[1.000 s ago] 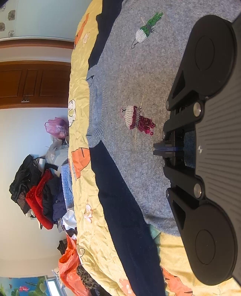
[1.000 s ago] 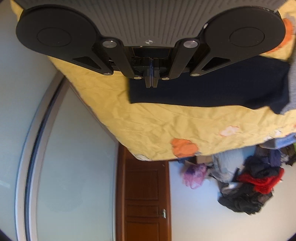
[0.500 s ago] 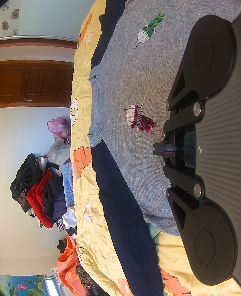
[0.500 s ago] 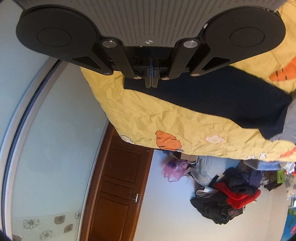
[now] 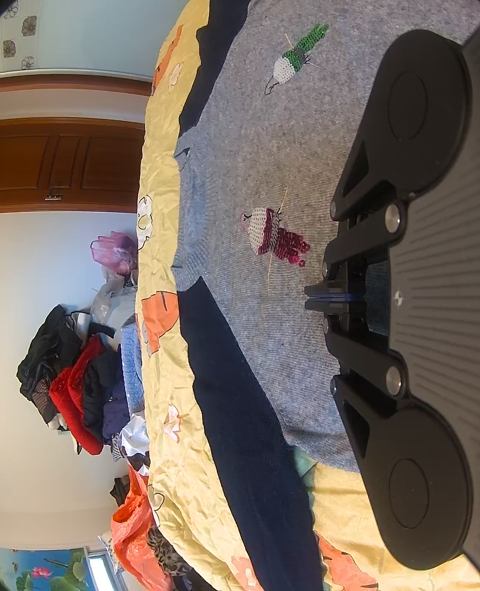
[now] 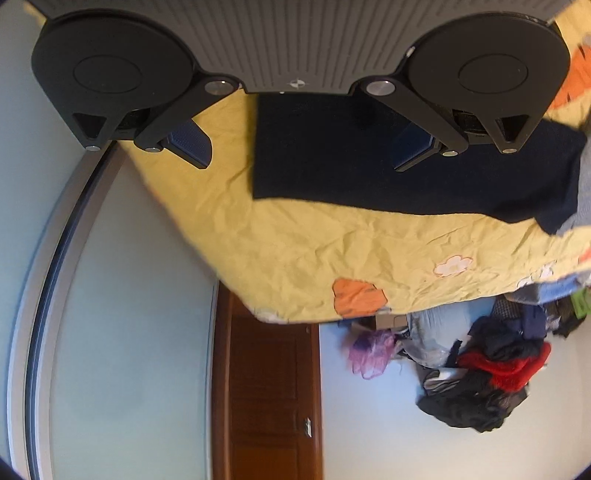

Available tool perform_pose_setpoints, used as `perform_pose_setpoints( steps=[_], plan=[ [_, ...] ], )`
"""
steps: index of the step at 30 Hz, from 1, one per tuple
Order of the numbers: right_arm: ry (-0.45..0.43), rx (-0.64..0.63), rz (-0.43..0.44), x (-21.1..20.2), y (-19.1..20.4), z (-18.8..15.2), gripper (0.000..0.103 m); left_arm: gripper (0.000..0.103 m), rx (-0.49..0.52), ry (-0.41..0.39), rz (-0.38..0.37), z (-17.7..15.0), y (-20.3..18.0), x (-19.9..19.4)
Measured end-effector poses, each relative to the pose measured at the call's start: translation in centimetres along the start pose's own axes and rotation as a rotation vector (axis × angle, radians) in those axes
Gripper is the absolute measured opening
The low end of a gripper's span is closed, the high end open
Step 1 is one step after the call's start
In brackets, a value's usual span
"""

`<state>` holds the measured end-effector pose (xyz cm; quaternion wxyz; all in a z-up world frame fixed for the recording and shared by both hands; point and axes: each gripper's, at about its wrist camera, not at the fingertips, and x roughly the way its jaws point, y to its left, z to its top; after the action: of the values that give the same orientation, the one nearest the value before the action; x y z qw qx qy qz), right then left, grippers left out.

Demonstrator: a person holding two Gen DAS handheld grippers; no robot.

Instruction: Fold small clothes

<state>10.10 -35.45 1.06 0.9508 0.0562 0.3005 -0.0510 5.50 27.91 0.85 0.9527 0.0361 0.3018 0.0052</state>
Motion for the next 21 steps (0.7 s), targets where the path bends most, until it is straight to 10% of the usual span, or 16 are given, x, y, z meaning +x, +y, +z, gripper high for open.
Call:
perform_pose_setpoints(
  steps=[21],
  plan=[
    [0.157, 0.070, -0.115, 4.7, 2.1, 0.5, 0.099, 0.000, -0.001, 0.004, 0.001, -0.1, 0.0, 0.0]
  ],
)
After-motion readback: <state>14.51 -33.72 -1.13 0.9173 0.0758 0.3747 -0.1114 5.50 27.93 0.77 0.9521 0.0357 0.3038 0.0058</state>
